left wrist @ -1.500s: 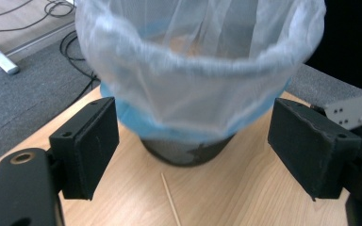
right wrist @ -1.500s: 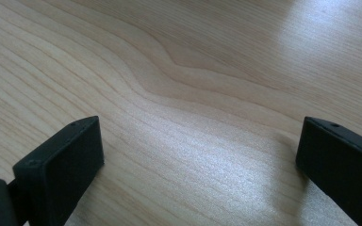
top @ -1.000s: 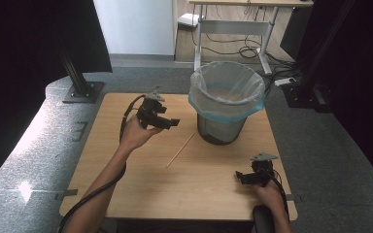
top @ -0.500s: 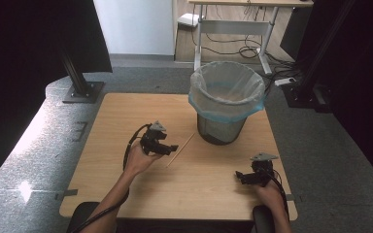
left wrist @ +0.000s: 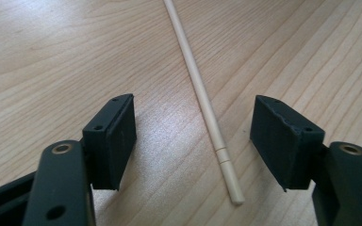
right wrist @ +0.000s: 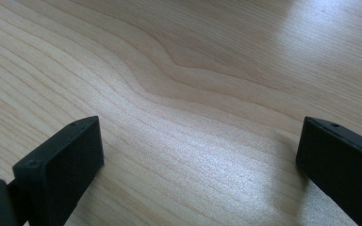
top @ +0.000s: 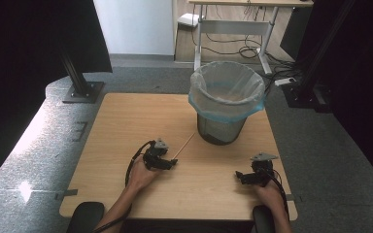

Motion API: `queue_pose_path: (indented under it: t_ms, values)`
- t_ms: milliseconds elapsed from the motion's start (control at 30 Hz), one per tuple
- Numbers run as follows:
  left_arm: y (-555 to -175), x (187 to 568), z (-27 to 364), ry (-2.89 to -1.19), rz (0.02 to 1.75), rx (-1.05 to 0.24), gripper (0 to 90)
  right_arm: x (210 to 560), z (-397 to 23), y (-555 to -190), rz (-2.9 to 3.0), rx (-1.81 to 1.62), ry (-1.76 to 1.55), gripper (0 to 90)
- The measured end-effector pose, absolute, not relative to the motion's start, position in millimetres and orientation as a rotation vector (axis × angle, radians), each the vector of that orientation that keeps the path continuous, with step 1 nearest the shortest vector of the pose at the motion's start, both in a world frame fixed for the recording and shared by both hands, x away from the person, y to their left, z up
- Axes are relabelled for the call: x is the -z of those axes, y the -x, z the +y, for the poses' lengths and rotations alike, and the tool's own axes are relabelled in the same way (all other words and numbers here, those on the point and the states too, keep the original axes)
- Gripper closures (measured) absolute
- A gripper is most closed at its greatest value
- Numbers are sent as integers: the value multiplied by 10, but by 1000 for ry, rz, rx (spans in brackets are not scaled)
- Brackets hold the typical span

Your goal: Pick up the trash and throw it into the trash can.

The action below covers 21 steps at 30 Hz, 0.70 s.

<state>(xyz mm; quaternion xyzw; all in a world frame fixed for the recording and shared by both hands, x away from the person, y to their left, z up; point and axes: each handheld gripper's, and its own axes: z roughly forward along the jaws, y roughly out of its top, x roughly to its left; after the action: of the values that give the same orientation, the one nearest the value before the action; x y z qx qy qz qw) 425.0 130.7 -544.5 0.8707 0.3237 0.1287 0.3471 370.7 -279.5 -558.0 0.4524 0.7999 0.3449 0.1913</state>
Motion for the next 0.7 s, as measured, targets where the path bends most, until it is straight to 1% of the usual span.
queue_pose_path:
  t_ms: [67,100,200,300,433,467,700]
  values:
    - [-4226,5453,1311,-2244,841,-343,360,5580,-2795,-3706,2246,-969,-1270,7]
    - [-4211,5458,1318,-2231,845,-349,393,5580,-2795,-3706,2246,-969,-1270,7]
    - [-4167,5466,1352,-2200,863,-358,557,5580,-2795,-3706,2247,-968,-1270,7]
    - [-4153,5461,1377,-2188,887,-352,697,5580,-2795,-3706,2247,-968,-1270,7]
    - [-4167,5454,1418,-2179,910,-315,829,5580,-2795,-3706,2246,-968,-1270,7]
    - [-4174,5455,1426,-2175,914,-302,850,5580,-2795,-3706,2246,-968,-1270,7]
    - [-4206,5435,1436,-2178,936,-259,861,5580,-2793,-3706,2246,-968,-1271,6]
